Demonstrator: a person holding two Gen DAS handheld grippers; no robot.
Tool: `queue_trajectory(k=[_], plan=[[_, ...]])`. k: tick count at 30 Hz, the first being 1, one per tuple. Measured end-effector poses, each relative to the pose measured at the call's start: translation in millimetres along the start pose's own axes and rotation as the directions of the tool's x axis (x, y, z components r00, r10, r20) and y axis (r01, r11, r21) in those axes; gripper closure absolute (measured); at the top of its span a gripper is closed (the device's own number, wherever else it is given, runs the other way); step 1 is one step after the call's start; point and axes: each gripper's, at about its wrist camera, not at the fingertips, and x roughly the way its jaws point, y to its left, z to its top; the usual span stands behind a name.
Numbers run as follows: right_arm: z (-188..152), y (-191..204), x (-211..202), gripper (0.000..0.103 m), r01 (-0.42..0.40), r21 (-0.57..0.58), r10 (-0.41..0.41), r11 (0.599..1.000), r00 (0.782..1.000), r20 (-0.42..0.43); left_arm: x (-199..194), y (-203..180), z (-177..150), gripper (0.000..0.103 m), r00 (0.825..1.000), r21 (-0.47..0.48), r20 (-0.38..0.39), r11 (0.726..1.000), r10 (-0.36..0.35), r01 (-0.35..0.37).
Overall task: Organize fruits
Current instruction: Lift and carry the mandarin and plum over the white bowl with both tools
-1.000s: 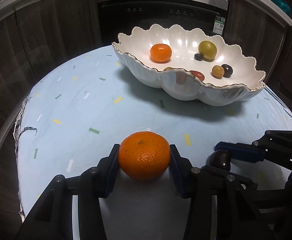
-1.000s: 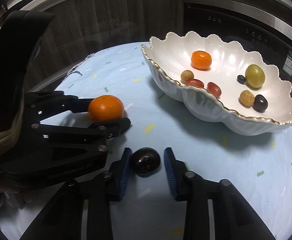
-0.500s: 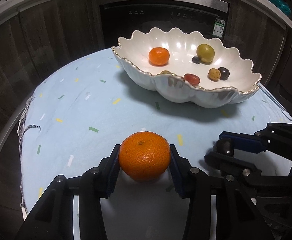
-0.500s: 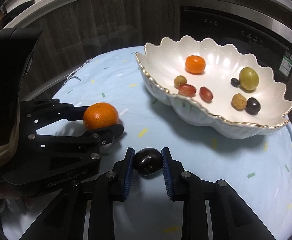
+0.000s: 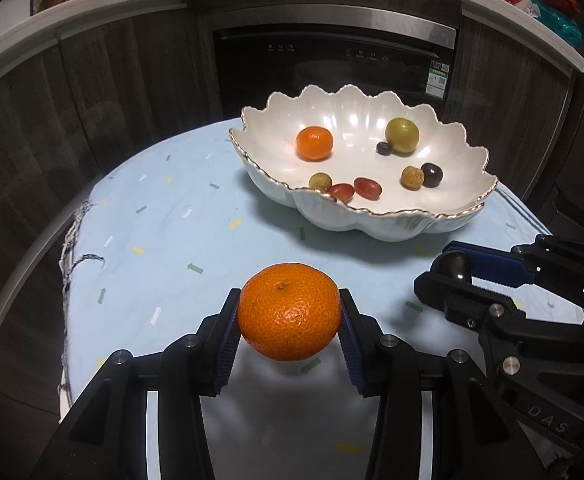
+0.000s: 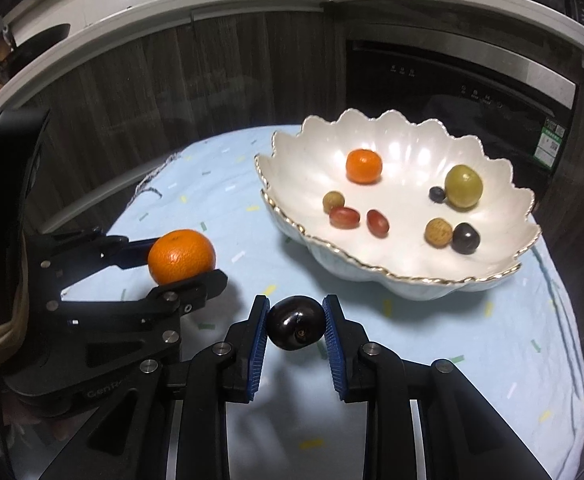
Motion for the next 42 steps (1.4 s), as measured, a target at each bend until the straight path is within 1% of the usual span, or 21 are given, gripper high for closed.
queue_trajectory(k=[12, 20, 30, 42], plan=[[10, -11, -28, 0.074, 0.007, 0.022, -0.008, 1.000, 0.998, 0.065, -30, -9, 10, 0.058, 0.998, -0.053, 0.034, 0.997, 0.056, -0.054], [17, -24, -41, 0.074, 0.015, 0.052, -0.021, 0.999, 0.995, 0.102, -36, -17, 21, 0.058, 0.997, -0.075, 0.037, 0.995, 0.068, -0.065], [30, -53, -51, 0.074, 0.054, 0.097, -0.067, 0.994, 0.988, 0.136, -31, -32, 42, 0.058, 0.997, -0.098, 0.038, 0.993, 0.071, -0.067], [38, -99, -41, 0.074, 0.100, 0.153, -0.118, 0.983, 0.987, 0.109, -3, -55, 69, 0.058, 0.999, -0.099, 0.013, 0.994, 0.050, -0.049]])
